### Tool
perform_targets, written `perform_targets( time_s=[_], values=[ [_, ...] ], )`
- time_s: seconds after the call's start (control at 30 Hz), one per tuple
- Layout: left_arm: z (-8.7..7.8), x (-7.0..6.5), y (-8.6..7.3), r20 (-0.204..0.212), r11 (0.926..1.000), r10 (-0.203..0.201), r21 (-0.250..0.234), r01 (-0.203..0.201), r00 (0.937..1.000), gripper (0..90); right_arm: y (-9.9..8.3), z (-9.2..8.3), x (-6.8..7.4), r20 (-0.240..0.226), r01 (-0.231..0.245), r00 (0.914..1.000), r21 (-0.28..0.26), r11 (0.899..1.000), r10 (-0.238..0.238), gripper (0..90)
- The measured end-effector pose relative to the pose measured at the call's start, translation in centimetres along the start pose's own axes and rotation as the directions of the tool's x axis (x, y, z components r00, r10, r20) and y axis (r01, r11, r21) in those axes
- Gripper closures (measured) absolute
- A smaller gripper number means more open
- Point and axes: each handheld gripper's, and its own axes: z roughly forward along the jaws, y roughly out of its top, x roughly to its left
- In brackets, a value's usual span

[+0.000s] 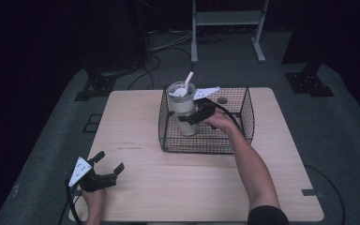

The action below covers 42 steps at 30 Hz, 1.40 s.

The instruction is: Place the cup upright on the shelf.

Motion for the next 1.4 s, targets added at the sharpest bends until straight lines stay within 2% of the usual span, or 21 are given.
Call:
perform_targets(
  time_s=[0.13,0.97,1.4],
  values=[
    [0.1,0.0,0.0,0.000,1.0000,0.000,0.000,0.000,1.0000,0.0,-0.2,-0.2,0.0,0.009,0.013,0.9999,-0.006,1.000,-0.013,9.0],
    [0.1,-0.1,0.0,0.001,0.9999,0.011,0.003,-0.011,0.9999,0.0,-0.6,-0.9,0.2,0.029,0.014,0.9995,-0.010,1.000,-0.014,8.8],
    [0.2,-0.2,0.0,0.000,0.9998,0.021,0.006,-0.021,0.9998,0.0,-0.8,-2.2,0.1,0.041,0.019,0.9990,0.003,1.000,-0.019,8.6]
  ],
)
